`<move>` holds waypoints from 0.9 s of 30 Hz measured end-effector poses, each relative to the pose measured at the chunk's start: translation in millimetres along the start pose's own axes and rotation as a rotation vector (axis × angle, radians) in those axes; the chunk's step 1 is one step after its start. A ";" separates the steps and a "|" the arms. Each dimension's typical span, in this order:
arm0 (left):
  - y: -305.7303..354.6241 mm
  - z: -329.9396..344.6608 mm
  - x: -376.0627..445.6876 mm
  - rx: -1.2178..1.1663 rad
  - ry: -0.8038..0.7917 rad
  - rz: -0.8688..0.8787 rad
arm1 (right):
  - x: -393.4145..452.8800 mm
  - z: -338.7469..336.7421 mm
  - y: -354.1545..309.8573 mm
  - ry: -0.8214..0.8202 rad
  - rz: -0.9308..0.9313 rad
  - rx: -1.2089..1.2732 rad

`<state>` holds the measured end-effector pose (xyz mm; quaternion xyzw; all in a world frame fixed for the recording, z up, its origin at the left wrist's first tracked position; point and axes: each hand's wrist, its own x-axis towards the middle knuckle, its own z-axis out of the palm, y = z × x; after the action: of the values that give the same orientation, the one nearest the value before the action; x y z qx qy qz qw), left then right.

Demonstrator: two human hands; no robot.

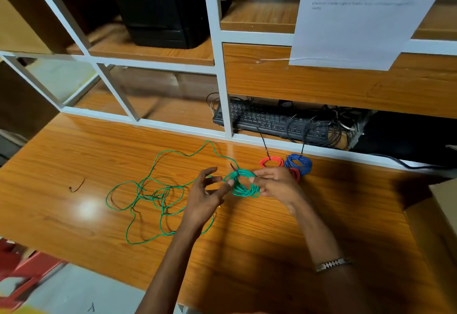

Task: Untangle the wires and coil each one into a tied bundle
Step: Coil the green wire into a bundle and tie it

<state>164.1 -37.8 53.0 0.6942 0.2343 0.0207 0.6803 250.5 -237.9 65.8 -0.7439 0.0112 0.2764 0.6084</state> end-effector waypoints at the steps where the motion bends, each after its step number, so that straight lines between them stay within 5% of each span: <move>1: -4.2 -1.2 0.2 0.009 0.006 -0.003 | 2.4 -4.5 7.0 0.044 0.014 -0.001; 9: -31.5 -11.1 2.1 0.148 -0.023 -0.015 | 34.4 -22.6 61.7 0.355 0.128 -0.228; 17: -53.7 -20.8 0.9 0.237 -0.041 -0.050 | 32.0 -9.1 63.8 0.482 0.002 -0.529; 21: -61.9 -27.5 -0.6 0.294 0.015 -0.028 | 27.9 2.2 58.0 0.590 -0.064 -0.876; 27: -68.9 -45.2 -9.5 0.358 0.112 -0.028 | 28.6 54.5 29.3 0.346 -0.224 -0.771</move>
<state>119.5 -1.3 -6.7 0.7985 0.2814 0.0078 0.5322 242.7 -186.7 21.4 -0.9486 -0.0720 0.0637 0.3014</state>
